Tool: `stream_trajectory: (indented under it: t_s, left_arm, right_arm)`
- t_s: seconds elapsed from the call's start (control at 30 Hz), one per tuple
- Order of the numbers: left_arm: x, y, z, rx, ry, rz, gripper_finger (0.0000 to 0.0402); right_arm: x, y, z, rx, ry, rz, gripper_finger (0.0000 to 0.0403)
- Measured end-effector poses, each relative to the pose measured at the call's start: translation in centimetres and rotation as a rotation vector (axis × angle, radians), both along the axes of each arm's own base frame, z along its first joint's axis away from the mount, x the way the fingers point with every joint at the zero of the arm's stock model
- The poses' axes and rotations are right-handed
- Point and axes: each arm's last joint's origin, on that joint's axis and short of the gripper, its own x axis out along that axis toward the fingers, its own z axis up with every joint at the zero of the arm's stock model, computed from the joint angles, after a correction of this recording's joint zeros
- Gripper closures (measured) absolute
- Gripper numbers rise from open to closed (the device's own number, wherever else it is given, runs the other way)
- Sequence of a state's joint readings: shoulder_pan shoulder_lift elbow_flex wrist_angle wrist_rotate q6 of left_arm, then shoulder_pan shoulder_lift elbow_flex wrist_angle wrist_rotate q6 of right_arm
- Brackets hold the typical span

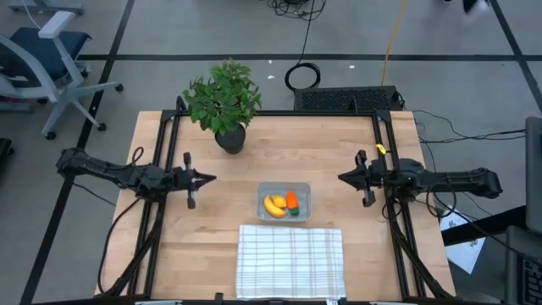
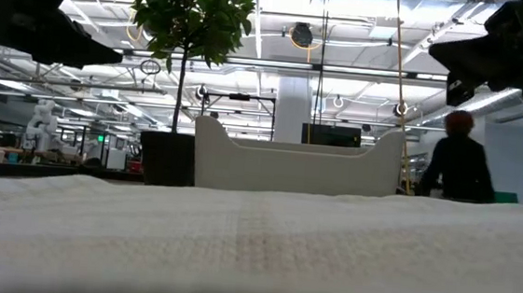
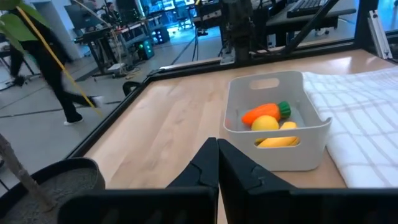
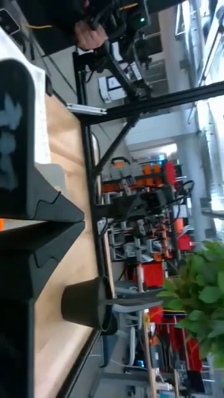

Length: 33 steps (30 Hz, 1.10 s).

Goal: Pick and placing Produce into tupperware
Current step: Return to Home Position

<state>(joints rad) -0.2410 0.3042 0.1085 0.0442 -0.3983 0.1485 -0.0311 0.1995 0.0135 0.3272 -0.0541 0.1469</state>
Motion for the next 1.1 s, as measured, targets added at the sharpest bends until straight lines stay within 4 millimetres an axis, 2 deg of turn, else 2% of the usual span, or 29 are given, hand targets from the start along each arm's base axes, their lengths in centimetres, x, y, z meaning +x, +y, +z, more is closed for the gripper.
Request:
stream_trajectory:
  t_s: [0.3, 0.7, 0.9, 1.1]
  left_arm:
    - [-0.1, -0.7, 0.1, 0.033, -0.006, -0.054, 0.0401]
    - [-0.7, -1.4, 0.6, 0.086, -0.051, -0.106, 0.0402]
    - [-1.4, -1.3, 0.6, 0.098, -0.051, -0.061, 0.0402]
    - [-1.7, -1.1, 0.7, 0.123, -0.070, -0.115, 0.0401]
  right_arm:
    - [-0.2, 0.0, -0.4, 0.009, 0.045, 0.006, 0.0403]
    - [-0.3, 0.1, -0.1, 0.005, 0.010, 0.007, 0.0403]
    - [-0.4, 0.2, 0.0, -0.003, -0.004, 0.024, 0.0403]
    - [-0.4, 0.3, 0.0, -0.030, -0.006, 0.023, 0.0403]
